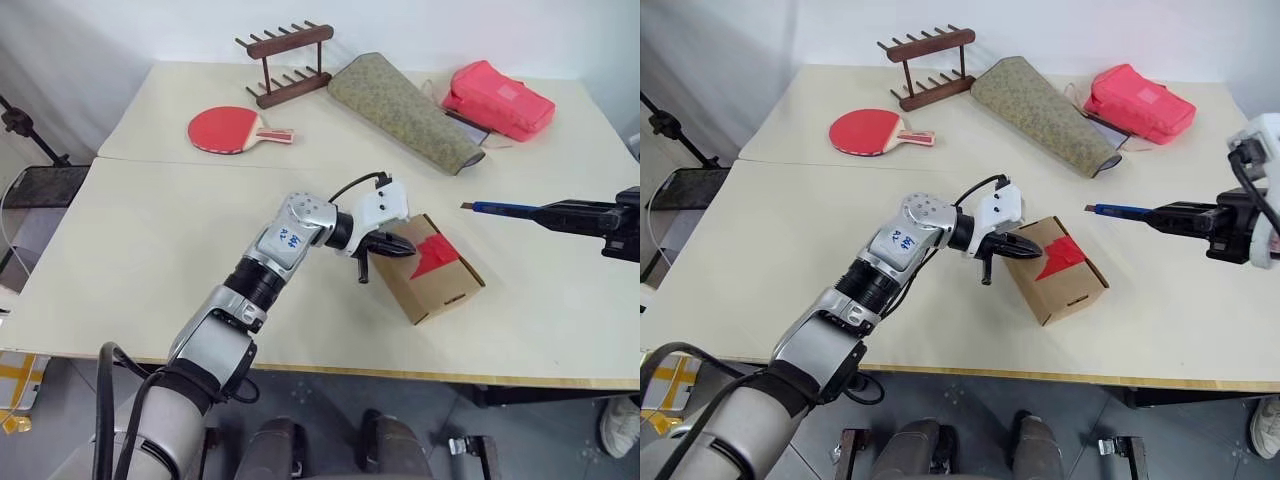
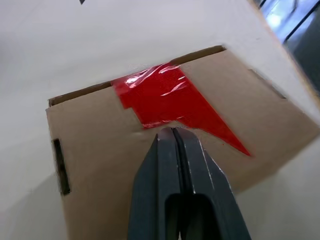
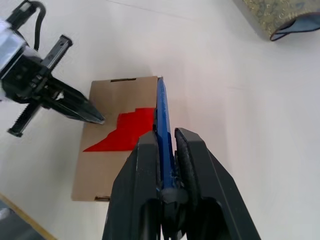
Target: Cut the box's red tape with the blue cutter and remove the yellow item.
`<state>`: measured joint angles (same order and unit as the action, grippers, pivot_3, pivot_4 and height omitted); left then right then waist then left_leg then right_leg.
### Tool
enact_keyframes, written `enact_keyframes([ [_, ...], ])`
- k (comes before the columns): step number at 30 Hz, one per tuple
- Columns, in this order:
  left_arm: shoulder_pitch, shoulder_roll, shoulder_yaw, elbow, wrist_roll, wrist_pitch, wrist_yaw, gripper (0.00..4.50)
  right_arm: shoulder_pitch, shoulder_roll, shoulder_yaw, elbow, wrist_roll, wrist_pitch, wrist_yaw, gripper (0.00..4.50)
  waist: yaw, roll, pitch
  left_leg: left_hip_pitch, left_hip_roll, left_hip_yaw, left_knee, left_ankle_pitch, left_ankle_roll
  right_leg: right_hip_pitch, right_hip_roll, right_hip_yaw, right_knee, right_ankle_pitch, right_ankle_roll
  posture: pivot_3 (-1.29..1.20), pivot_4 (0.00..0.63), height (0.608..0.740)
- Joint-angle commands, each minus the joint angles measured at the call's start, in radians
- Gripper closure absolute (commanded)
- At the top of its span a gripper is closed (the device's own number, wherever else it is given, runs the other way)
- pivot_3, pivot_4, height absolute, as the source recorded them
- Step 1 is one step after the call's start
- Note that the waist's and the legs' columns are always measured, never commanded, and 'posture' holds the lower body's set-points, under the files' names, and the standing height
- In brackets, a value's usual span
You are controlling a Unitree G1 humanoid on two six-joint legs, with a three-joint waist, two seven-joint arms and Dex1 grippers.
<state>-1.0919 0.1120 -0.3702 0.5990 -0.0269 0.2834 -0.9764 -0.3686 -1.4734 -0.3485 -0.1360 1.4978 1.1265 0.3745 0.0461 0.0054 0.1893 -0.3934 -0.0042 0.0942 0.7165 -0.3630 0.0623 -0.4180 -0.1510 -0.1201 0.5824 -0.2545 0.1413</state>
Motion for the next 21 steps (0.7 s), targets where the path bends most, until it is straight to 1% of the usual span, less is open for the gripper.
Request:
enact_keyframes([
  [1, -0.004, -0.017, -0.018, -0.015, 0.037, 0.054, 0.026, 4.5, -0.086, 0.04, 0.058, 0.002, -0.065, 0.014, 0.023, 4.34, 0.001, 0.0, 0.0, 0.0, 0.0, 0.0, 0.0, 0.0, 0.0, 0.0, 0.0, 0.0, 0.0, 0.0, 0.0, 0.0, 0.15, 0.74],
  [5, 0.006, -0.027, -0.003, -0.035, 0.028, 0.134, 0.043, 4.5, -0.159, 0.098, 0.103, 0.0, -0.121, 0.049, 0.035, 4.34, 0.008, 0.0, 0.0, 0.0, 0.0, -0.001, 0.003, 0.0, 0.0, 0.001, -0.001, 0.0, 0.001, 0.0, 0.0, 0.0, 0.15, 0.74],
  [7, 0.007, -0.026, -0.002, -0.044, 0.023, 0.164, 0.037, 4.5, -0.181, 0.127, 0.113, -0.004, -0.141, 0.069, 0.036, 4.34, 0.007, 0.0, 0.0, -0.001, 0.0, -0.001, 0.004, 0.0, 0.0, 0.001, -0.001, 0.0, 0.001, 0.0, 0.0, 0.0, 0.15, 0.74],
  [11, 0.005, -0.027, 0.001, -0.062, 0.014, 0.213, 0.024, 4.5, -0.203, 0.182, 0.152, -0.017, -0.23, 0.079, 0.042, 4.34, 0.004, 0.0, 0.0, 0.0, 0.0, -0.001, 0.004, 0.0, 0.0, 0.001, -0.001, 0.0, 0.002, 0.001, 0.0, 0.0, 0.15, 0.74],
  [21, 0.03, -0.009, -0.008, -0.117, 0.016, 0.257, 0.009, 4.5, -0.204, 0.244, 0.129, -0.03, -0.339, 0.109, 0.09, 4.34, 0.002, 0.0, 0.0, 0.0, 0.0, 0.0, 0.004, 0.0, 0.0, 0.001, -0.001, 0.0, 0.003, 0.001, 0.0, 0.0, 0.15, 0.74],
])
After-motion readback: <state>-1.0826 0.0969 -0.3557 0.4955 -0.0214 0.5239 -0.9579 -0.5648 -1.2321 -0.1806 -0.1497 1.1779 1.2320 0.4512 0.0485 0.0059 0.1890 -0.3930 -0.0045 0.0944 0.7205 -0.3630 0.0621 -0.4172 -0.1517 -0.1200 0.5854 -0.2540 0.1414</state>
